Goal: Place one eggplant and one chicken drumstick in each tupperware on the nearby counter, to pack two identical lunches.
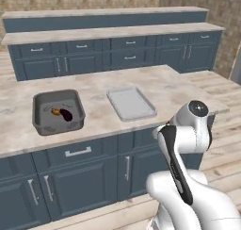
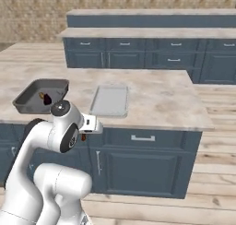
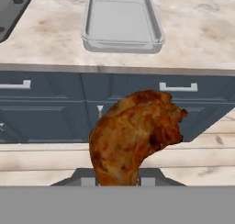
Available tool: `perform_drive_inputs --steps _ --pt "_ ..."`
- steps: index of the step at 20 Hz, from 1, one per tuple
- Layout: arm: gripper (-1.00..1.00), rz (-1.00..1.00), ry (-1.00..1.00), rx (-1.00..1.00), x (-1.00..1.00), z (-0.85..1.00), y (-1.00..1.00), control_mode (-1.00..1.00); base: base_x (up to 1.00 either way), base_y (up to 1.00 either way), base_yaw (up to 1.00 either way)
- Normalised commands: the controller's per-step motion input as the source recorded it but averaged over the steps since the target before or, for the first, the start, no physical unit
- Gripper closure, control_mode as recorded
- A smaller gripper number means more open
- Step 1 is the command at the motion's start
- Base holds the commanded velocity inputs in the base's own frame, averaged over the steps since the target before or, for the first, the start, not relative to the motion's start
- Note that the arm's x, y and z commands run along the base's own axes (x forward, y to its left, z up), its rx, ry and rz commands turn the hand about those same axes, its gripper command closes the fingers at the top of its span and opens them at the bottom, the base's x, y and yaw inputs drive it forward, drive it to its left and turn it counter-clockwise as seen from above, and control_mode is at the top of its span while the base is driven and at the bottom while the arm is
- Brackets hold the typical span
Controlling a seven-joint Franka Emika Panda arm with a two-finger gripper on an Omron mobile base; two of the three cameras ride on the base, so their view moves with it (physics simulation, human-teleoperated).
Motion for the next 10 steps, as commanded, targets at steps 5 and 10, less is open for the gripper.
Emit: perform_drive_inputs --steps 5,10 --pt "1.0 0.0 0.0 0.0 0.0 0.0 0.0 1.0 0.77 -0.01 0.0" --pt "1.0 0.0 0.0 0.0 0.0 0.0 0.0 1.0 0.8 -0.12 0.0"
